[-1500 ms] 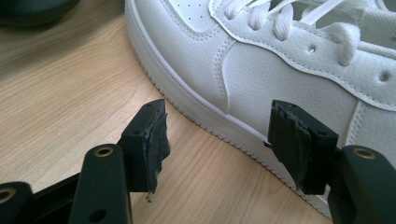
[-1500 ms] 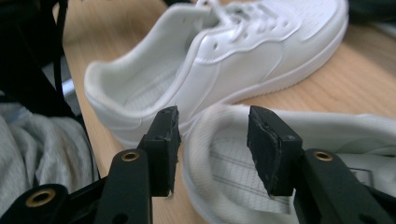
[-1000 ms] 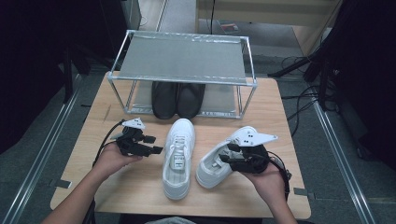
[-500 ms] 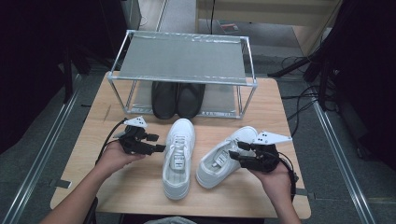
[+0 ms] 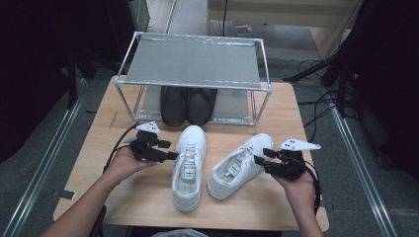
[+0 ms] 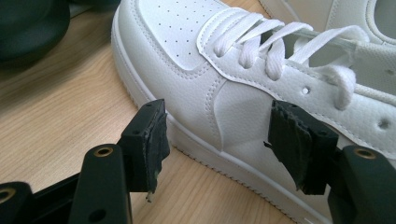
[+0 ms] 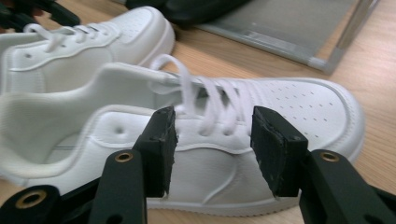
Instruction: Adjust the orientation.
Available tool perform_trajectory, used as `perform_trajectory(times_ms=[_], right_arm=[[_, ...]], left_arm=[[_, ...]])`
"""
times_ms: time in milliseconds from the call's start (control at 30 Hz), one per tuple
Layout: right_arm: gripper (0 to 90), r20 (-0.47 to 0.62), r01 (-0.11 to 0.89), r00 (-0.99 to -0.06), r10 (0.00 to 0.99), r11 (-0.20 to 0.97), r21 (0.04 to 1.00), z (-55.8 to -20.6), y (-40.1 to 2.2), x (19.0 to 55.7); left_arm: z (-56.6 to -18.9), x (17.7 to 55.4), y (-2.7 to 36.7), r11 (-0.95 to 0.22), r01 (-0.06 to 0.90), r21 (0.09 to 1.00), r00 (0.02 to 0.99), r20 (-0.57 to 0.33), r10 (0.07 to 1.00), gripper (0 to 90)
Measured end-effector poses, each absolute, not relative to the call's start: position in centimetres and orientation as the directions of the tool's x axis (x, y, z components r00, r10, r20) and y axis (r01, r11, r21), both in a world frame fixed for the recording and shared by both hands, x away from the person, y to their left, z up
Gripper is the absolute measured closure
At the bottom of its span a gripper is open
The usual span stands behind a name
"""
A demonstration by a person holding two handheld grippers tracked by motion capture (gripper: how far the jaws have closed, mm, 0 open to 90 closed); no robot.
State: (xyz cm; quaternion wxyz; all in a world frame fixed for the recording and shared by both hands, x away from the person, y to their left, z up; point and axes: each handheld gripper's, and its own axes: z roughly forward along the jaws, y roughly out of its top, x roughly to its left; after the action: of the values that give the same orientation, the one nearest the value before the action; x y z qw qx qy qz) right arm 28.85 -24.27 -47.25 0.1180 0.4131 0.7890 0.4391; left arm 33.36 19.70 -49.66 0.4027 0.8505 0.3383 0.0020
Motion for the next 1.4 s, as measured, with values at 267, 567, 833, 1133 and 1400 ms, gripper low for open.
perform_trajectory(times_ms=[267, 567, 833, 1133, 1400], right_arm=[[68.0, 0.224, 0.609, -0.575, 0.787, 0.229, 0.759, -48.3, -25.5, 30.2], [81.0, 0.259, 0.654, -0.562, 0.786, 0.23, 0.721, -48.6, -25.2, 30.5], [82.6, 0.259, 0.652, -0.568, 0.781, 0.236, 0.72, -48.7, -24.8, 30.9], [85.0, 0.26, 0.647, -0.574, 0.776, 0.236, 0.725, -48.8, -24.0, 31.7], [85.0, 0.27, 0.641, -0.586, 0.764, 0.234, 0.731, -49.0, -23.2, 32.8]], left_arm=[[-49.6, 33.4, 19.6, -0.447, 0.57, 0.69, 0.772, -0.264, 0.578, 37.7], [-49.6, 33.3, 19.7, -0.447, 0.565, 0.694, 0.772, -0.253, 0.583, 37.7], [-49.5, 32.9, 20.1, -0.451, 0.563, 0.693, 0.769, -0.24, 0.592, 37.6], [-49.5, 32.2, 21.1, -0.428, 0.571, 0.7, 0.753, -0.24, 0.612, 37.5], [-49.6, 31.5, 22.1, -0.412, 0.58, 0.703, 0.737, -0.238, 0.632, 37.3]])
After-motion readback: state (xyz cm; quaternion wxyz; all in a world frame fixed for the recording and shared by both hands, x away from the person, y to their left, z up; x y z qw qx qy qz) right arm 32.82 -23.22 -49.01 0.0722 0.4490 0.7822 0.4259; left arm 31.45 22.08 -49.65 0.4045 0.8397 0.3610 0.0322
